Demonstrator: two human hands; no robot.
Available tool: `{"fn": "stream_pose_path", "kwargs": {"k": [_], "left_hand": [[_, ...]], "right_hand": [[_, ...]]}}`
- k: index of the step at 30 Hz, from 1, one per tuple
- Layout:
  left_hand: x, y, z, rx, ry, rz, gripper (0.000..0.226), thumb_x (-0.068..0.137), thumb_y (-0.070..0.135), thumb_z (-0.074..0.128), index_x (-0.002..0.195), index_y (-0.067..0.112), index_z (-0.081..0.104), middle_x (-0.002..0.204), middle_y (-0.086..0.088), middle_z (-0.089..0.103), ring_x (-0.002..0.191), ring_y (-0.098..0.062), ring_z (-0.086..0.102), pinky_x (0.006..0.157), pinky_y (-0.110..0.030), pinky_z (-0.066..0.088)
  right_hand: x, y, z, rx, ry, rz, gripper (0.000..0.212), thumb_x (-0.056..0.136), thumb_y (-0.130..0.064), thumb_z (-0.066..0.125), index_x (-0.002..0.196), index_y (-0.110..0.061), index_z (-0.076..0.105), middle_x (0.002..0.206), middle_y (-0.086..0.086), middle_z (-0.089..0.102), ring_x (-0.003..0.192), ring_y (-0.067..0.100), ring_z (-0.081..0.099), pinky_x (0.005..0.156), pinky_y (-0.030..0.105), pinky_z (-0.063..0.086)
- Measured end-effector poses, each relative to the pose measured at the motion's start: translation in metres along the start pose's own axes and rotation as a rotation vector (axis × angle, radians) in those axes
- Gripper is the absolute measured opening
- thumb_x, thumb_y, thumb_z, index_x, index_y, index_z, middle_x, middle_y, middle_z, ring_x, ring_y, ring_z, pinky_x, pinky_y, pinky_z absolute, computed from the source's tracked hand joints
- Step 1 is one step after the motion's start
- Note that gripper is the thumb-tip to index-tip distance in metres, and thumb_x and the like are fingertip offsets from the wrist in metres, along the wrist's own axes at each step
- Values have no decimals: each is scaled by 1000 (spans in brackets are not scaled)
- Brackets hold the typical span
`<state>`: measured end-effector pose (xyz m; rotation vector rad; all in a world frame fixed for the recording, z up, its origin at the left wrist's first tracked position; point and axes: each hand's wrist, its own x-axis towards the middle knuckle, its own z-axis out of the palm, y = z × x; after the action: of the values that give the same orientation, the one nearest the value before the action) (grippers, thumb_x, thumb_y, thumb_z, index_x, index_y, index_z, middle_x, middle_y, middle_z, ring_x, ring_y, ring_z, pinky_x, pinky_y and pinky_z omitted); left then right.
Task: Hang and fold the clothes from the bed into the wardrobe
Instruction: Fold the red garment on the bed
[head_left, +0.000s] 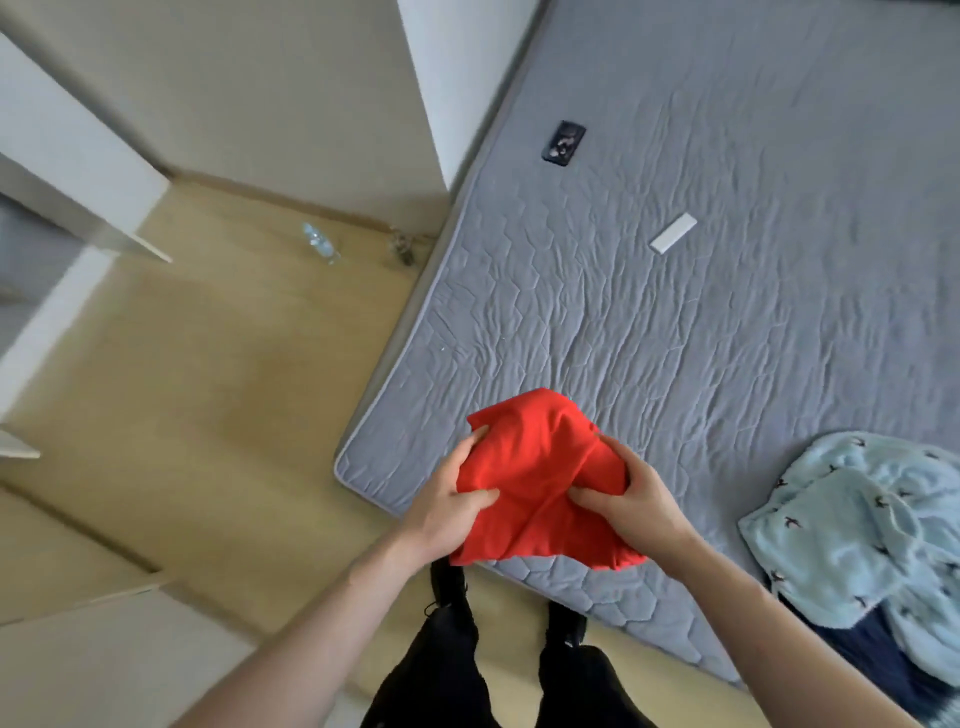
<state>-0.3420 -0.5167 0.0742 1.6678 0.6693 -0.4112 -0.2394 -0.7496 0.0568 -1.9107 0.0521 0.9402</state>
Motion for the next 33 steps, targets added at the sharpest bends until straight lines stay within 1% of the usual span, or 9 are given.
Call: {"fn": "stream_pose_path", "kwargs": {"k": [3, 7, 9, 12, 16, 21, 25, 31, 33], "left_hand": [[-55, 16, -35, -80, 148, 73, 75, 86, 16, 70, 151, 38, 43, 149, 21, 51, 135, 6, 48, 118, -29, 37], [-107, 24, -100, -159, 331, 133, 71, 94, 1, 66, 147, 42, 43, 152, 22, 45, 134, 14, 44, 110, -12, 37], [-126, 21, -143, -180, 412, 160, 71, 92, 3, 67, 146, 44, 44, 153, 21, 45, 137, 10, 43, 116, -21, 37], [-151, 13, -214, -211, 512, 196, 75, 82, 19, 68, 149, 42, 45, 153, 21, 47, 140, 3, 44, 121, -37, 35], [-181, 2, -317, -227, 599, 234, 73, 88, 8, 67, 150, 40, 45, 151, 20, 49, 137, 4, 47, 120, -35, 36], [-209, -3, -436, -183, 670, 259, 71, 94, 9, 65, 150, 45, 42, 150, 19, 48, 135, -1, 49, 118, -36, 39], [-223, 1, -517, -191, 718, 292, 70, 92, 16, 66, 147, 52, 42, 146, 18, 52, 130, -4, 54, 115, -40, 43], [-214, 21, -631, -232, 805, 343, 67, 91, 11, 67, 144, 48, 49, 136, 19, 59, 110, 4, 62, 105, -32, 49], [-205, 29, -673, -231, 838, 344, 67, 92, 7, 66, 144, 47, 49, 138, 19, 57, 113, 2, 61, 105, -32, 48]], "right_hand": [[-24, -58, 19, -97, -52, -115, 81, 74, -23, 90, 139, -47, 48, 127, -8, 65, 113, 9, 64, 97, 28, 49], [-34, -130, 72, -204, -159, -259, 84, 73, -29, 90, 141, -51, 46, 133, -9, 63, 119, 9, 62, 101, 29, 48], [-34, -167, 110, -255, -204, -331, 87, 73, -34, 90, 144, -51, 44, 135, -10, 62, 121, 8, 60, 103, 30, 48], [-38, -224, 175, -302, -256, -434, 83, 78, -32, 88, 144, -51, 42, 133, -15, 60, 121, 8, 59, 100, 26, 46], [-43, -292, 271, -317, -291, -538, 83, 78, -35, 88, 143, -55, 41, 129, -16, 60, 118, 7, 60, 99, 28, 47], [-42, -362, 375, -290, -290, -630, 88, 74, -37, 91, 149, -42, 45, 134, -13, 63, 120, 7, 61, 104, 35, 50], [-39, -424, 437, -266, -332, -682, 89, 74, -38, 91, 150, -41, 45, 132, -14, 63, 117, 0, 62, 101, 29, 50], [-7, -524, 515, -273, -400, -772, 85, 75, -40, 90, 147, -42, 45, 130, -21, 63, 115, -4, 62, 104, 33, 52], [7, -562, 544, -268, -422, -806, 83, 77, -36, 89, 147, -39, 47, 128, -25, 62, 114, -7, 61, 102, 30, 51]]}}
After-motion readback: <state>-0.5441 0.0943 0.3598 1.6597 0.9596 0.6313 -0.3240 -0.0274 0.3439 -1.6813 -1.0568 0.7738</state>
